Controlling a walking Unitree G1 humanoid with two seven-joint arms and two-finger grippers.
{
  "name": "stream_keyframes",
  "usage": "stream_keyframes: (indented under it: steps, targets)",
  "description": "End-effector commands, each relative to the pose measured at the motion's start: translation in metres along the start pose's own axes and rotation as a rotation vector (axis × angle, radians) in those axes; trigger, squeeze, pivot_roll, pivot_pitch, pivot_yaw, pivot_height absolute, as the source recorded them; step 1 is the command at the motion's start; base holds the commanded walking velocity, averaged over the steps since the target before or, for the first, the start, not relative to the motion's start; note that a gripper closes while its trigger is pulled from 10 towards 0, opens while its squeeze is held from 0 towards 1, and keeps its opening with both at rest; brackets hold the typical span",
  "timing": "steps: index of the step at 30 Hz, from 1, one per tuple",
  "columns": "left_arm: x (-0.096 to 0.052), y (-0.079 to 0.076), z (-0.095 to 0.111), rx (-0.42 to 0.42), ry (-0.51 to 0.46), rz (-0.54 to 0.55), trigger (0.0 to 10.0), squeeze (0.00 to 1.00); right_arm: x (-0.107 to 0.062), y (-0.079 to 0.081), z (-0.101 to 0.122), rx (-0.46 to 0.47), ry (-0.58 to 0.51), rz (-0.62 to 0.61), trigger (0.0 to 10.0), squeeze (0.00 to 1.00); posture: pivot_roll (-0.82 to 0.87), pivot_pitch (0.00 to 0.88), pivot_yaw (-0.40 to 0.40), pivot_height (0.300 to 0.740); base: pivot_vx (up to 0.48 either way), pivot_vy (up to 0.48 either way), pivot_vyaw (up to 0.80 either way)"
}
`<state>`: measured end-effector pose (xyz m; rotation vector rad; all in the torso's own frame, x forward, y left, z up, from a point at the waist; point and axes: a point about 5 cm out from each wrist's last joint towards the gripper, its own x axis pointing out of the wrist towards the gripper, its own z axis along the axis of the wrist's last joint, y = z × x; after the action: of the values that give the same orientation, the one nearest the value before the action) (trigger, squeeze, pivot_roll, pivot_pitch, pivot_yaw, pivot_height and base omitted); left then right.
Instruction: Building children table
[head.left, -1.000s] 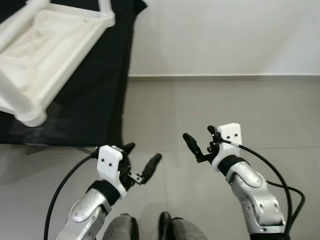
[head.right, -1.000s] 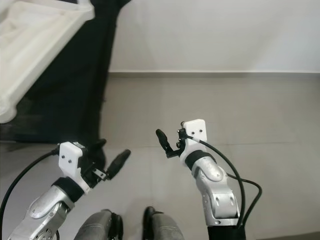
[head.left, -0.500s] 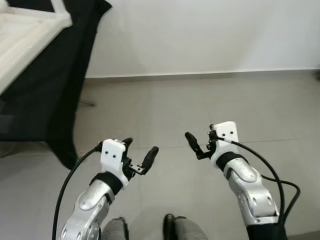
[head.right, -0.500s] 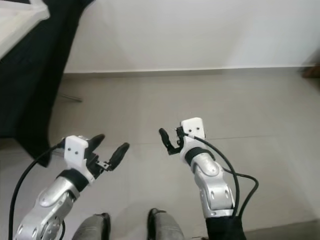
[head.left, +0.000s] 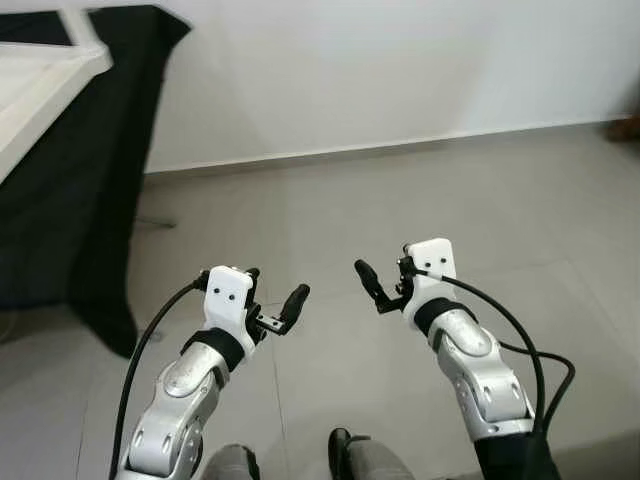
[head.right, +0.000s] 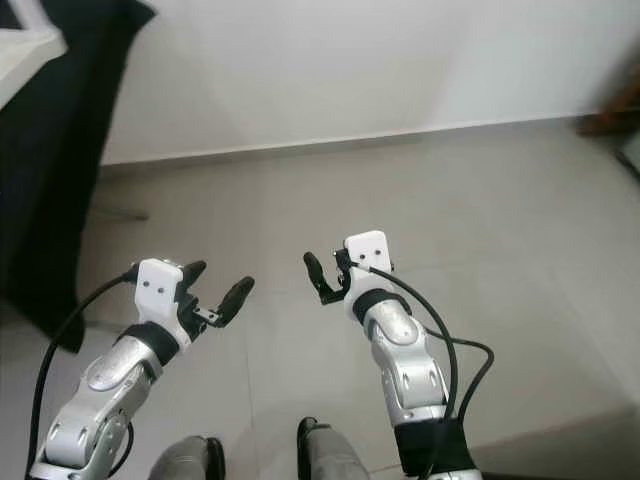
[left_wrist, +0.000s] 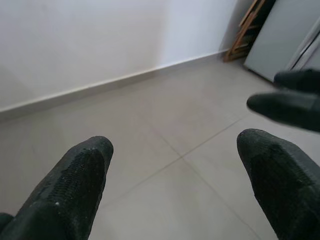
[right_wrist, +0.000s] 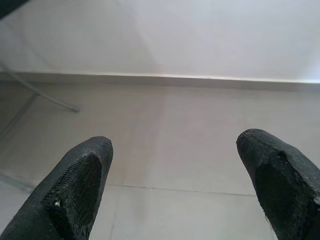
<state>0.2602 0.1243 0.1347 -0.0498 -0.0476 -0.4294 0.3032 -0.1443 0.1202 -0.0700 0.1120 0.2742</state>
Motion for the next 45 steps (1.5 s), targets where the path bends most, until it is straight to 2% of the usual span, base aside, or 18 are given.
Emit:
stream_keyframes:
  steps: [1, 10, 17, 25, 29, 32, 45]
  targets:
    - [-0.0033, 0.0020, -0.0070, -0.004, 0.021, 0.012, 10.0, 0.00, 0.0006, 0.0016, -0.0021, -0.004, 0.006, 0.003, 10.0, 0.00, 0.02, 0.203, -0.060, 0.740, 0.379, 0.000, -0.80]
    - [-0.0028, 0.0008, -0.0063, -0.002, 0.014, -0.012, 10.0, 0.00, 0.0016, 0.0031, -0.0019, 0.001, 0.004, 0.018, 10.0, 0.00, 0.01, 0.208, -0.058, 0.740, 0.391, 0.000, -0.53]
    - [-0.0022, -0.0009, -0.0061, -0.003, 0.011, -0.025, 10.0, 0.00, 0.0018, 0.0025, -0.0016, 0.024, -0.001, 0.033, 10.0, 0.00, 0.01, 0.211, -0.064, 0.740, 0.401, 0.000, 0.00]
    - [-0.0018, -0.0023, -0.0056, -0.005, 0.004, -0.023, 10.0, 0.00, 0.0019, 0.0058, 0.0009, 0.005, -0.017, 0.091, 10.0, 0.00, 0.01, 0.214, -0.069, 0.740, 0.405, 0.000, 0.00]
    - [-0.0014, -0.0025, -0.0056, -0.005, 0.003, -0.025, 10.0, 0.00, 0.0023, 0.0096, 0.0021, -0.024, -0.020, 0.127, 10.0, 0.00, 0.01, 0.214, -0.071, 0.740, 0.401, 0.000, 0.71]
    - [-0.0013, -0.0026, -0.0055, -0.006, 0.003, -0.025, 10.0, 0.00, 0.0026, 0.0101, 0.0020, -0.007, -0.021, 0.138, 10.0, 0.00, 0.01, 0.214, -0.071, 0.740, 0.405, 0.000, 0.77]
    - [-0.0010, -0.0029, -0.0058, -0.002, 0.003, -0.025, 10.0, 0.00, 0.0037, 0.0103, -0.0006, 0.023, -0.003, 0.171, 10.0, 0.00, 0.01, 0.215, -0.073, 0.740, 0.404, 0.000, 0.00]
